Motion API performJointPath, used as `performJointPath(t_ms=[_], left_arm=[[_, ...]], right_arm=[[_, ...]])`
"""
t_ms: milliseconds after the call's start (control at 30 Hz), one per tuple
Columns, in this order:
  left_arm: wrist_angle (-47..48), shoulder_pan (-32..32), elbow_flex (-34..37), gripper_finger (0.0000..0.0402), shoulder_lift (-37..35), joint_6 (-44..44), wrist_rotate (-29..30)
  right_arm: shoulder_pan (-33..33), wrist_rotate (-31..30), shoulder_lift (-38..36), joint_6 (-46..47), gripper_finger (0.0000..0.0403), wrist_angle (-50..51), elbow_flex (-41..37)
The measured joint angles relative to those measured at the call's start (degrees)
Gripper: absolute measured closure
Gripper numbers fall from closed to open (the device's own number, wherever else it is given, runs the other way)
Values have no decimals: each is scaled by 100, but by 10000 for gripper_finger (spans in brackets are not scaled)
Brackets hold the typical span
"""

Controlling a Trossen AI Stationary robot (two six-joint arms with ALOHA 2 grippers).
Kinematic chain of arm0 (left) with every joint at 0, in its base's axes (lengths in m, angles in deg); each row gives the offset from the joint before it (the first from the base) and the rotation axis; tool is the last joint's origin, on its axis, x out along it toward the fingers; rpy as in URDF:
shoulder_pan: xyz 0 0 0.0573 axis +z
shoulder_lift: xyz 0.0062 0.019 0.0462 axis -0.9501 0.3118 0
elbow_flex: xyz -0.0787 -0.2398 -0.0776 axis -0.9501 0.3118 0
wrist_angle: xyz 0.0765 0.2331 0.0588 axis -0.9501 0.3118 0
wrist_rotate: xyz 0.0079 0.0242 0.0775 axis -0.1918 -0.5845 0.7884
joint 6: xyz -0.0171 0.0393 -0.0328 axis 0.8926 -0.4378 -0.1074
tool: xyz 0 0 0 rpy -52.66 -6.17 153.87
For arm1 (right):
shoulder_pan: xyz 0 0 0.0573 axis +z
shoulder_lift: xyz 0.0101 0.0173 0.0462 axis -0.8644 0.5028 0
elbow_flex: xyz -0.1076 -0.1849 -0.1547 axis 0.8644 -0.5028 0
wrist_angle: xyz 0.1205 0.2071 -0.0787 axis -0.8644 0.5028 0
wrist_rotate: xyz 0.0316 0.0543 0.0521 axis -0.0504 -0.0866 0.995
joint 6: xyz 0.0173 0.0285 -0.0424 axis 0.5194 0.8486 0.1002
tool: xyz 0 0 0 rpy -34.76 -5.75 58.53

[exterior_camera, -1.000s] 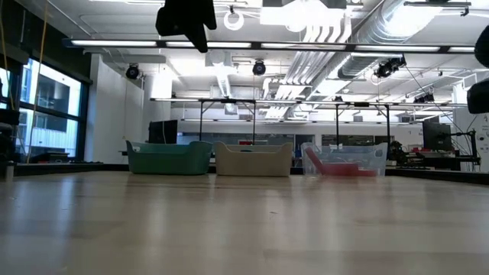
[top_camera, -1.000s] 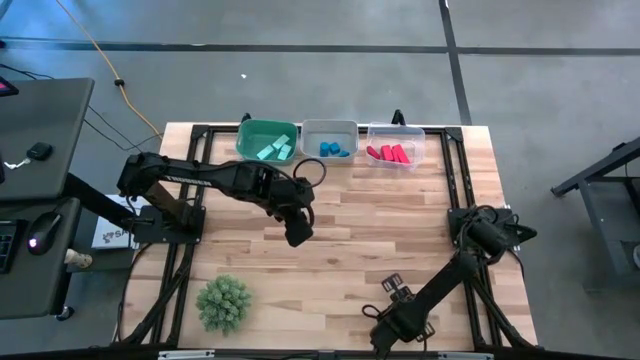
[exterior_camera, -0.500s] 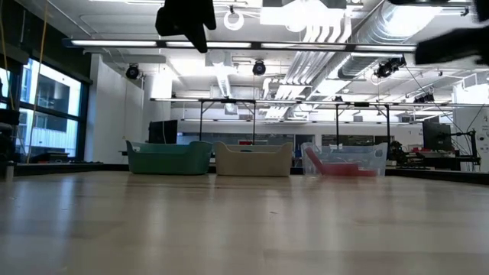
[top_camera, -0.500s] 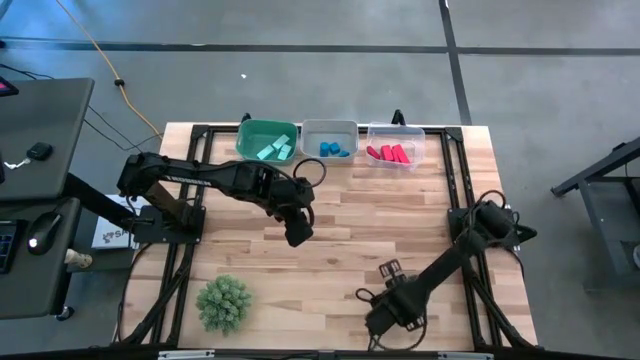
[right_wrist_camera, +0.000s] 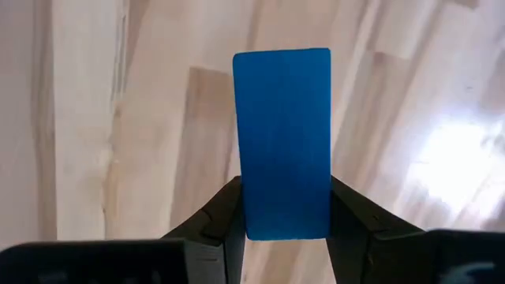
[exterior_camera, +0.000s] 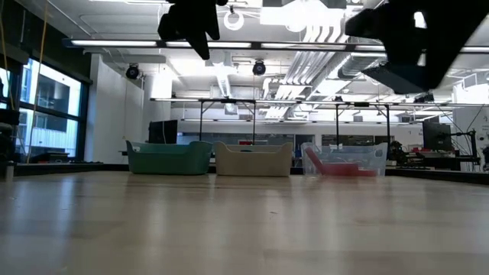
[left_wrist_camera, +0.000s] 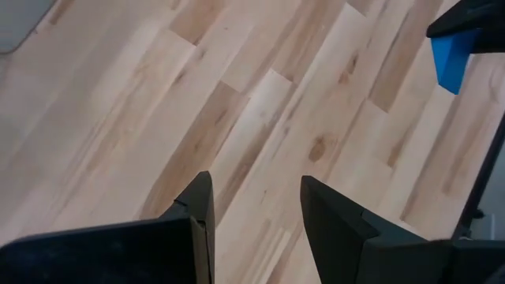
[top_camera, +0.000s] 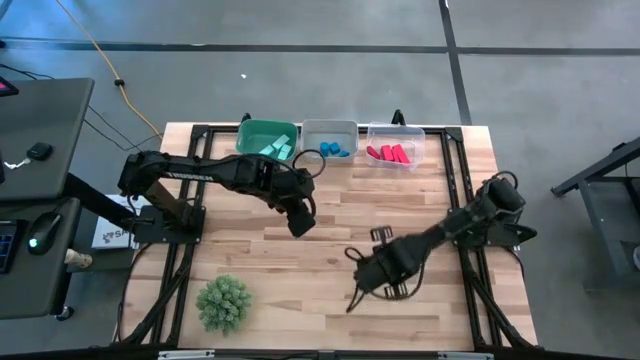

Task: Sort & place blocks by color
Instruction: Put the blue block into the gray bin

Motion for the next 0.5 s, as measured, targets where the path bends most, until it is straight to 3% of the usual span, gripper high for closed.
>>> performJointPath(t_ms=[500], left_arm=[[0, 805, 0, 289, 0, -2, 306]], right_arm=[[-1446, -469, -358, -896, 293, -512, 2]])
